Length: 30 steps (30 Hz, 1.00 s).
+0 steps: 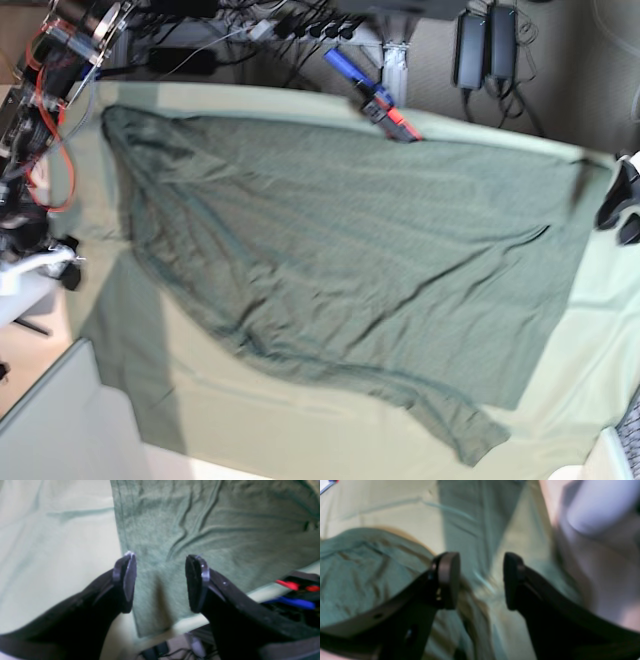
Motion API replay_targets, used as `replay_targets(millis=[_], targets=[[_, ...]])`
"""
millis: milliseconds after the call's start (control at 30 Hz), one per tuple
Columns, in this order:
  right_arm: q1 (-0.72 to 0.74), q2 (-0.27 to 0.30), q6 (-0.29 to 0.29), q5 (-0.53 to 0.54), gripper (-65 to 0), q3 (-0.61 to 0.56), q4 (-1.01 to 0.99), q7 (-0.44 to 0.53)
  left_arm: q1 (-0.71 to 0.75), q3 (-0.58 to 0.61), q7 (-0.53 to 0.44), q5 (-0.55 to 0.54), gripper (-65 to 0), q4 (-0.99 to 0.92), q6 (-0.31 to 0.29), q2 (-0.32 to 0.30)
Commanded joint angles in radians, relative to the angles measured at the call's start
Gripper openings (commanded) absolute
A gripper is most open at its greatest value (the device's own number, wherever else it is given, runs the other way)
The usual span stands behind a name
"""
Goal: Fold the T-shirt properly
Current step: 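Grasp the shirt's side edges midway with both grippers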
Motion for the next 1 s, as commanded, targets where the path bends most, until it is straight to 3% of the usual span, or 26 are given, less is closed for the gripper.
replay_targets(millis=[0, 167, 333, 500, 667, 800, 967], targets=[[0.058, 0.021, -0.002, 0.000, -36.7, -0.022, -0.023, 0.044, -0.034, 0.008, -0.032, -0.010, -30.1, 0.011, -0.010, -0.018], [0.208, -0.040, -0.002, -0.138, -36.7, -0.134, -0.251, 0.143, -0.182, 0.114, -0.057, 0.051, -30.1, -0.083, -0.010, -0.020], [0.265, -0.104, -0.002, -0.173, -36.7, -0.163, -0.401, 0.193, -0.389, 0.251, -0.076, 0.102, -30.1, -0.265, -0.006, -0.019], [0.267, -0.149, -0.001, -0.182, -36.7, -0.163, -0.410, 0.173, -0.642, 0.392, -0.183, 0.221, -30.1, -0.534, 0.028, -0.016], [0.265, -0.153, 0.000, -0.185, -36.8, -0.163, -0.410, 0.156, -0.857, 0.502, -0.359, 0.341, -30.1, -0.885, 0.045, -0.007], [0.264, -0.153, 0.000, -0.185, -36.8, -0.163, -0.410, 0.154, -0.991, 0.532, -0.476, 0.424, -30.1, -1.138, 0.055, 0.040], [0.265, -0.153, 0.000, -0.185, -36.8, -0.163, -0.410, 0.154, -1.046, 0.533, -0.471, 0.469, -30.2, -1.259, 0.079, 0.127]])
